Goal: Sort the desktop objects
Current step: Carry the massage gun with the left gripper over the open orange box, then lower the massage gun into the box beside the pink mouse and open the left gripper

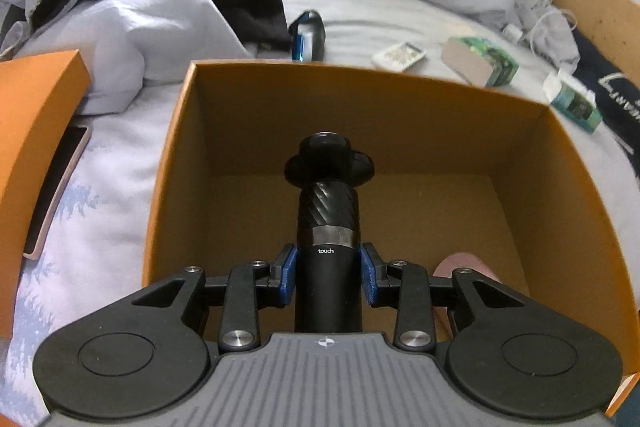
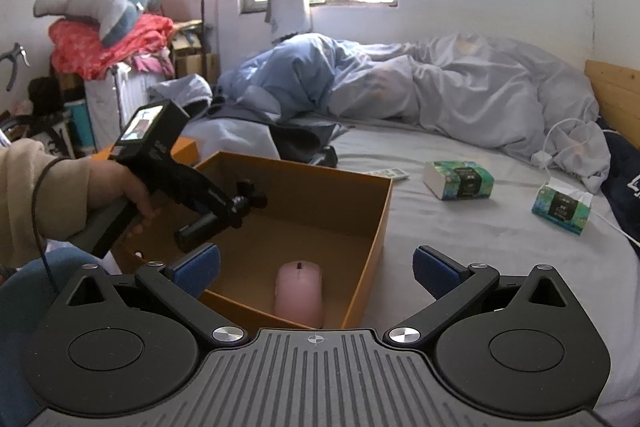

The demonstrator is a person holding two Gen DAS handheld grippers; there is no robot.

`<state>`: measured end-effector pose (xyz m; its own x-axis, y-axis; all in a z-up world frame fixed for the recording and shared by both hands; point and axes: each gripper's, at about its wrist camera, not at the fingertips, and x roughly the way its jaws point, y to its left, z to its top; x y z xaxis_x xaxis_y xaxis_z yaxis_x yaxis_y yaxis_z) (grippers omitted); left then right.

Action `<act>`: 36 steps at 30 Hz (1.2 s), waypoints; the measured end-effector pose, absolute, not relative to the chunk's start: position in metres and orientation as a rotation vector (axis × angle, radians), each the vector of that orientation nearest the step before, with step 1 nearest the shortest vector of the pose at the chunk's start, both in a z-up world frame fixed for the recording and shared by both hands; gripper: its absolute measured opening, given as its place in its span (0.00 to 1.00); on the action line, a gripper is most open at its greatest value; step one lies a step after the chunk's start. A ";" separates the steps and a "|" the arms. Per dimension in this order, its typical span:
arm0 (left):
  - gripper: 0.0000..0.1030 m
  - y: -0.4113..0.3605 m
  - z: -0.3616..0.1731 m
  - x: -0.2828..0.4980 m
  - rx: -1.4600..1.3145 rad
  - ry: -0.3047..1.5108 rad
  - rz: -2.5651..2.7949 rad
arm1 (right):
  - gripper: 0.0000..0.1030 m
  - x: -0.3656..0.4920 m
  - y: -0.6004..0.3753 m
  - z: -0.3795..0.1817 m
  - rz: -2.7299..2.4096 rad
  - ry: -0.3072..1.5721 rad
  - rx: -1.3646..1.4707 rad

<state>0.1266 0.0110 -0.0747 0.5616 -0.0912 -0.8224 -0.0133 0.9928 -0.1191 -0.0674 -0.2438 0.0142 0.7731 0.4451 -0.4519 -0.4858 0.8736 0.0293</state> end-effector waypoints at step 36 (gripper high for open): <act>0.54 -0.003 -0.101 0.131 0.004 1.205 -0.056 | 1.00 -0.067 -0.245 0.015 0.503 0.478 -0.085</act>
<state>0.1312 -0.0032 -0.1005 0.3563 -0.0416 -0.9334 0.0456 0.9986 -0.0271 -0.0671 -0.2451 0.0151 0.7691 0.4435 -0.4603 -0.4827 0.8750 0.0367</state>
